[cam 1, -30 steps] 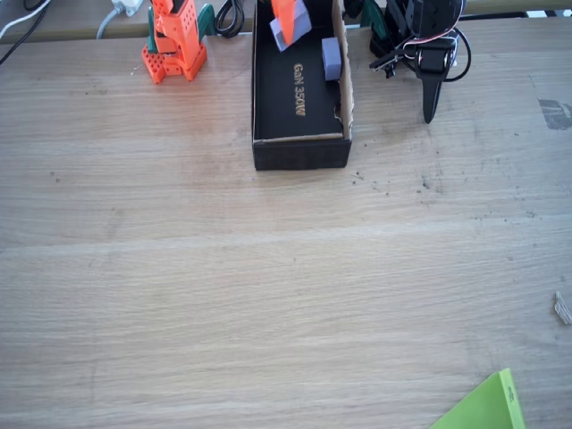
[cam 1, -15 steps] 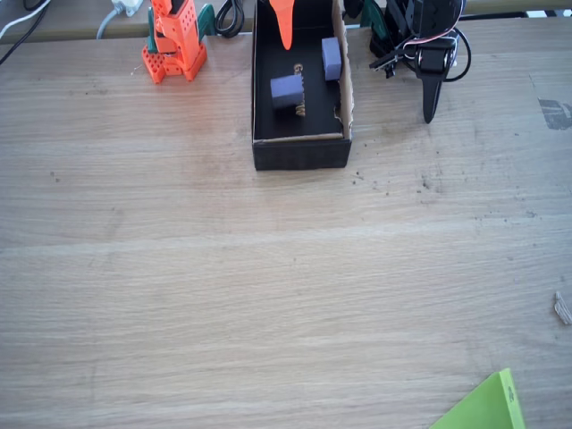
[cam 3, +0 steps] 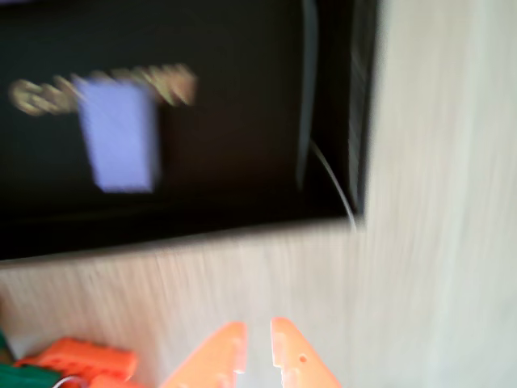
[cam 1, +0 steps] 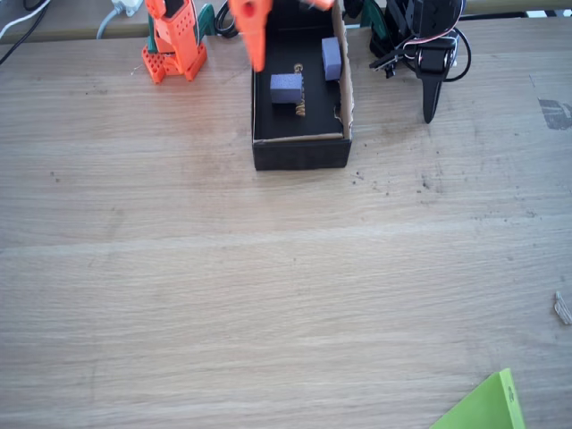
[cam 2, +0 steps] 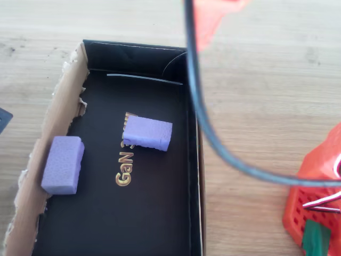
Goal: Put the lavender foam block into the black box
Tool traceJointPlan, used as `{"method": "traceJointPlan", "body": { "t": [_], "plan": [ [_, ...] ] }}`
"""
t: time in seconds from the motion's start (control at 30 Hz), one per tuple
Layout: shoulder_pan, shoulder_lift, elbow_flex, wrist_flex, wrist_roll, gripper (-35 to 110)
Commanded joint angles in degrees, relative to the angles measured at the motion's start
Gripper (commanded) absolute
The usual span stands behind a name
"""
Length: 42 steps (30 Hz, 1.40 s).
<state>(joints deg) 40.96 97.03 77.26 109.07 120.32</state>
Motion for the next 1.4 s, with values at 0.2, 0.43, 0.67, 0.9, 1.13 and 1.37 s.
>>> {"method": "traceJointPlan", "body": {
  "t": [0.2,0.43,0.67,0.9,1.13,1.37],
  "plan": [
    [41.31,6.24,5.8,-14.59,-49.04,0],
    [45.0,6.94,21.45,-43.07,-77.87,0],
    [41.04,10.11,41.92,-70.84,-83.23,0],
    [39.38,21.71,62.14,-86.92,-86.4,0],
    [38.67,50.19,83.14,-86.22,-88.07,0],
    [38.23,70.49,86.13,-64.42,-86.66,0]
  ]
}}
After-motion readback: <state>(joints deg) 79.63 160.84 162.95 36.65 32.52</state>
